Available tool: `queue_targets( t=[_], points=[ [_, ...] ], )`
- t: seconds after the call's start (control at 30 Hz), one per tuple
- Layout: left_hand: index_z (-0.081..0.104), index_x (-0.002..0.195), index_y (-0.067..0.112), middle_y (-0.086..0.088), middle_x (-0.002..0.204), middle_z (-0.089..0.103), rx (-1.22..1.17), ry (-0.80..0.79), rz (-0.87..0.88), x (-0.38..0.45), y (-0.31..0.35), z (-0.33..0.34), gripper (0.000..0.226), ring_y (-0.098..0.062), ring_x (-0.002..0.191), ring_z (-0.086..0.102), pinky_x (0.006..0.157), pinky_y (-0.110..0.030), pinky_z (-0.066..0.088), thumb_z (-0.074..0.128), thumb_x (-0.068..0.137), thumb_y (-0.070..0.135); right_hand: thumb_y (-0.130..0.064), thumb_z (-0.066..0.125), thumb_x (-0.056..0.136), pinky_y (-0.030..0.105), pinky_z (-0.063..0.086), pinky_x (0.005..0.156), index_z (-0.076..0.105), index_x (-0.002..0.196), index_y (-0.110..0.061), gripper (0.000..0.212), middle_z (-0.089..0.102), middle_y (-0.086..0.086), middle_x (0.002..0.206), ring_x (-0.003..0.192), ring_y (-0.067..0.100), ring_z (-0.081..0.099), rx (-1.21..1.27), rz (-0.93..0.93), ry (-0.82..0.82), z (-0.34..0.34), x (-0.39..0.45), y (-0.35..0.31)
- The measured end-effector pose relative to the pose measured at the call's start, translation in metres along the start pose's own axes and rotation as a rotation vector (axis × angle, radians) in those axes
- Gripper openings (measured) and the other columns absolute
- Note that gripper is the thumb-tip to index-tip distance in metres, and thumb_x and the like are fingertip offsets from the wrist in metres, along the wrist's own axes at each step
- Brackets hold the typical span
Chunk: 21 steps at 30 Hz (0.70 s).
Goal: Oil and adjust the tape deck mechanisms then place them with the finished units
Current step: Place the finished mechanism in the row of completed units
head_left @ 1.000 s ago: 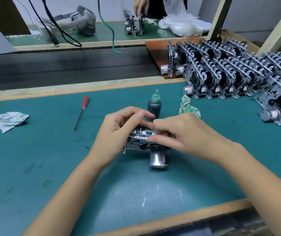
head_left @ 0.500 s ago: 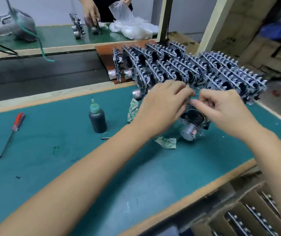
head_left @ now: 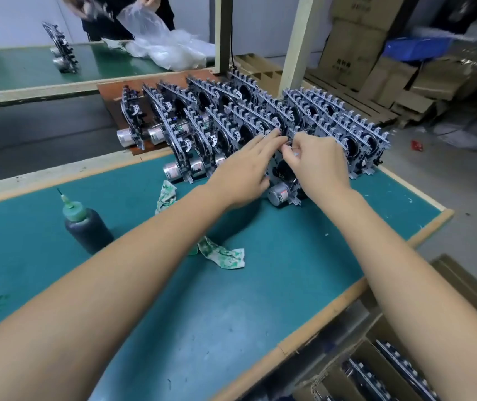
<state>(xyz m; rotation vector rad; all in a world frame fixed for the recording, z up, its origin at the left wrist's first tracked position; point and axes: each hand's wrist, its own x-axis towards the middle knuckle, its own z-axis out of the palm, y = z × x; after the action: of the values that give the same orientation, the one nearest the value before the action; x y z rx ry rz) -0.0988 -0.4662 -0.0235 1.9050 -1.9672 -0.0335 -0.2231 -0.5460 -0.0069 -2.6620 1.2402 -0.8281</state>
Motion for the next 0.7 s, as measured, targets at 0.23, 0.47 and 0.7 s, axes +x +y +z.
queue_targets(
  t=[0.23, 0.47, 0.7],
  points=[
    [0.008, 0.151, 0.018, 0.005, 0.16, -0.008, -0.204, -0.05, -0.047, -0.003, 0.007, 0.01, 0.08, -0.016, 0.147, -0.004, 0.112, -0.031, 0.026, 0.051, 0.086, 0.002, -0.029, 0.048, 0.096, 0.03, 0.027, 0.059, 0.043, 0.07, -0.013, 0.03, 0.04, 0.001, 0.058, 0.066, 0.028, 0.043, -0.107, 0.021, -0.027, -0.003, -0.004, 0.0],
    [0.009, 0.152, 0.018, 0.001, 0.161, -0.002, -0.072, -0.108, -0.07, -0.002, 0.004, 0.0, 0.074, -0.022, 0.147, 0.0, 0.118, -0.037, 0.013, 0.05, 0.091, 0.008, -0.044, 0.047, 0.096, 0.033, 0.032, 0.062, 0.051, 0.116, -0.007, 0.043, 0.06, 0.015, 0.112, 0.097, 0.032, 0.059, -0.47, 0.132, -0.105, -0.017, 0.007, -0.028],
    [0.044, 0.079, 0.016, 0.0, 0.081, 0.052, -0.119, 0.172, -0.208, -0.069, 0.011, -0.054, 0.012, -0.026, 0.084, 0.053, 0.07, -0.038, 0.043, 0.045, 0.091, 0.014, -0.036, 0.038, 0.098, 0.032, 0.028, 0.059, 0.051, 0.084, -0.013, 0.03, 0.059, 0.009, 0.078, 0.068, 0.028, 0.045, -0.134, -0.078, -0.064, -0.034, -0.038, -0.099]
  ],
)
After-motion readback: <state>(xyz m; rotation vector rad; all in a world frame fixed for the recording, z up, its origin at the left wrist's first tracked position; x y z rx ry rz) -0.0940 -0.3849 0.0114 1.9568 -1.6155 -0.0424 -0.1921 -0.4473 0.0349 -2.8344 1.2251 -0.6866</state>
